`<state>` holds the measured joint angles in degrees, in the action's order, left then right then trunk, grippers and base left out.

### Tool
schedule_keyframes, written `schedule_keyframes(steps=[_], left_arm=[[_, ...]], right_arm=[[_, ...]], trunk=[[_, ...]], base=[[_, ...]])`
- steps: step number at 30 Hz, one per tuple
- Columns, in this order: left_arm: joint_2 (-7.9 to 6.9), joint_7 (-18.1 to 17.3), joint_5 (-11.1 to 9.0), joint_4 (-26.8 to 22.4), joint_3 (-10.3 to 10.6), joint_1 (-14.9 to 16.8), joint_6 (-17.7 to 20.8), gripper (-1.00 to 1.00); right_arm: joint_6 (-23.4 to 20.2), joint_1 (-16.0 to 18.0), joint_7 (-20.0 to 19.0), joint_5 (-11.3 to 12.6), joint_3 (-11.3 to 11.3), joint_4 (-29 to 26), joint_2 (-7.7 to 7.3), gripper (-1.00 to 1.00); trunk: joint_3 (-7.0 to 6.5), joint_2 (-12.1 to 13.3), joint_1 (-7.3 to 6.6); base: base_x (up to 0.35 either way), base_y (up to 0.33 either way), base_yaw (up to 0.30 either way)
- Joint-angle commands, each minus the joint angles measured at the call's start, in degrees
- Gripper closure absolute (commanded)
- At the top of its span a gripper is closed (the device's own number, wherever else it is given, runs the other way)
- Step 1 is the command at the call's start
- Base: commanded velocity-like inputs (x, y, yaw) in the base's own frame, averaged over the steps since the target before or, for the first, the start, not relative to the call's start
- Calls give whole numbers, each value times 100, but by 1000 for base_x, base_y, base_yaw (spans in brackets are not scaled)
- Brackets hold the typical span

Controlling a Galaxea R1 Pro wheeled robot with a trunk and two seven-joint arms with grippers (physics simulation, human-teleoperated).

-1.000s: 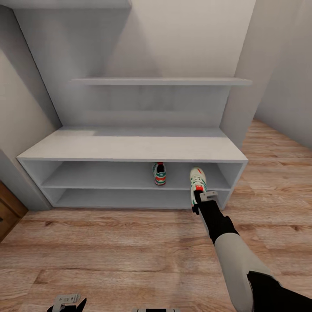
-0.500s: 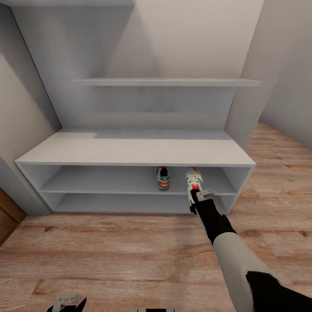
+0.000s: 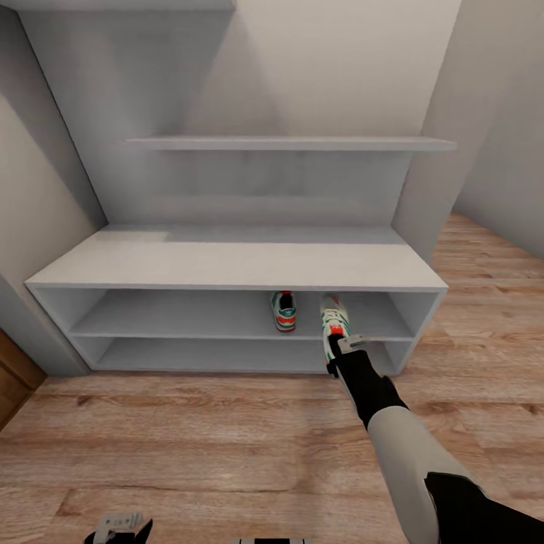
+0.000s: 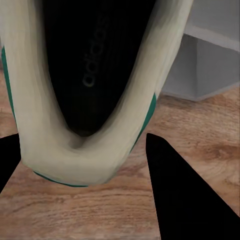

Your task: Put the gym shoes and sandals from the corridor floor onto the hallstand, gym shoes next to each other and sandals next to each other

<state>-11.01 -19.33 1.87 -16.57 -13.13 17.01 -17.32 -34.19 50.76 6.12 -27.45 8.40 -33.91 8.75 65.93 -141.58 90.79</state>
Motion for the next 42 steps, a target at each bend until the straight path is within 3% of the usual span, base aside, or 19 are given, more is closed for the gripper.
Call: schedule_keyframes(steps=[1,6,8,9,12,42], left_arm=[[2,-44,22,10,-10,4,-10,-100],[-2,-44,30,36,217,4,-9,-100],[-3,-44,31,36,358,4,-3,-100],[-5,-37,32,33,525,4,5,-100],[-8,-34,26,36,646,4,15,-100],[2,26,15,198,671,2,1,-100]], right_arm=[[-17,4,25,-16,21,14,13,100],[-17,4,29,-15,26,73,67,100],[-18,4,34,-14,28,82,87,100],[-18,4,37,-14,29,88,95,100],[-18,4,38,-14,31,98,100,100],[0,4,30,-6,47,78,101,100]], trunk=[[4,-2,-1],[4,-2,-1],[4,-2,-1],[4,-2,-1],[7,-2,-1],[57,-2,-1]], base=[[0,0,0],[0,0,0],[0,0,0],[0,0,0],[0,0,2],[140,24,16]])
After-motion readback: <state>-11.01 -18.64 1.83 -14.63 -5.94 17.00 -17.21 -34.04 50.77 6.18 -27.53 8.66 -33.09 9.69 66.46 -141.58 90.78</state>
